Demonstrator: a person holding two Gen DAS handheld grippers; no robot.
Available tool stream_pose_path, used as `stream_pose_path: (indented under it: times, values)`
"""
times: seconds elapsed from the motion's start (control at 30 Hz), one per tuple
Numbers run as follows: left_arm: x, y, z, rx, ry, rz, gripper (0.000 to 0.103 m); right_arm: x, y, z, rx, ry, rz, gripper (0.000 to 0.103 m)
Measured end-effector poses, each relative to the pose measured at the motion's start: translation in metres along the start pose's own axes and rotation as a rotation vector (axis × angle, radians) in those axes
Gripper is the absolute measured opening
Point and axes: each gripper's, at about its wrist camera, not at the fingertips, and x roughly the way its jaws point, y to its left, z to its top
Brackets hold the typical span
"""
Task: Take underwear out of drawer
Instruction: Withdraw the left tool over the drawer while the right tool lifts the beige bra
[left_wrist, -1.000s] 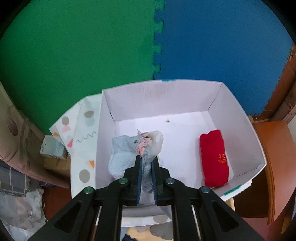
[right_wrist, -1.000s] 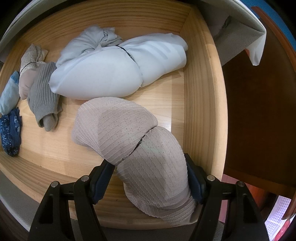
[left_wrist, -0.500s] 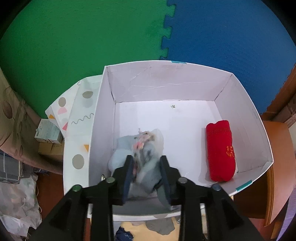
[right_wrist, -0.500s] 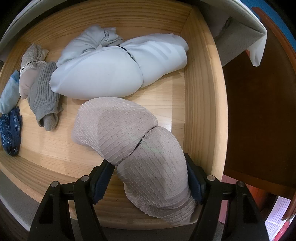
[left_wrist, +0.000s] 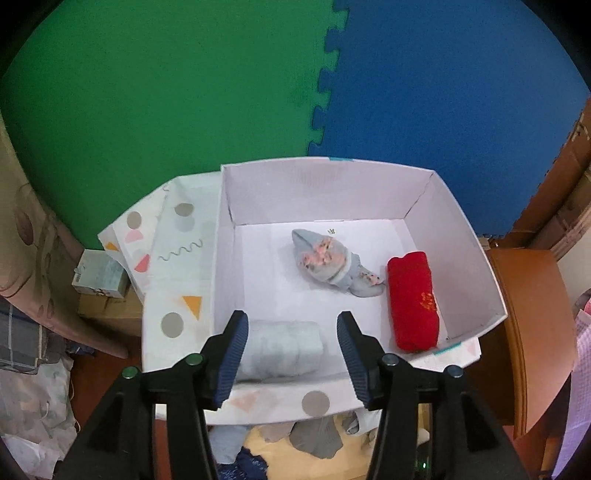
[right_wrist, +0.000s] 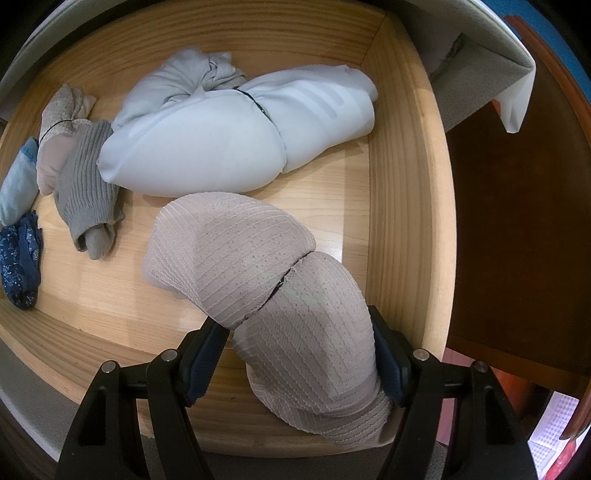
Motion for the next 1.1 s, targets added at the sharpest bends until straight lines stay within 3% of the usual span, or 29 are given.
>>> stream_pose_path:
  times: [0.3,0.6,0.7,0.93,1.1]
  values:
    - [-0.055,0.036,-0.038,0.04,-0.031,0.053,0.051,0.004,0.003,0.005,-0.013,0.017,-0.002,0.07]
    - [-0.081,0.087,-0.114,0.068,-0.004,0.168,0.051,0.006,0.013,0.01,-0.042,0.024,-0.009,0.07]
    - [-0.073,0.096,-0.145,0.076,0.02,0.196,0.051,0.006,0.015,0.01,-0.054,0.021,-0.006,0.07]
    - [-0.021,0.114,-0.21,-0.062,0.089,0.172,0.051,0.001,0.012,0.009,-0.048,0.009,0.007,0.065]
    - [0.009,0.109,-0.238,-0.094,0.13,0.156,0.051,-0.004,0.014,0.007,-0.053,0.008,0.0,0.062]
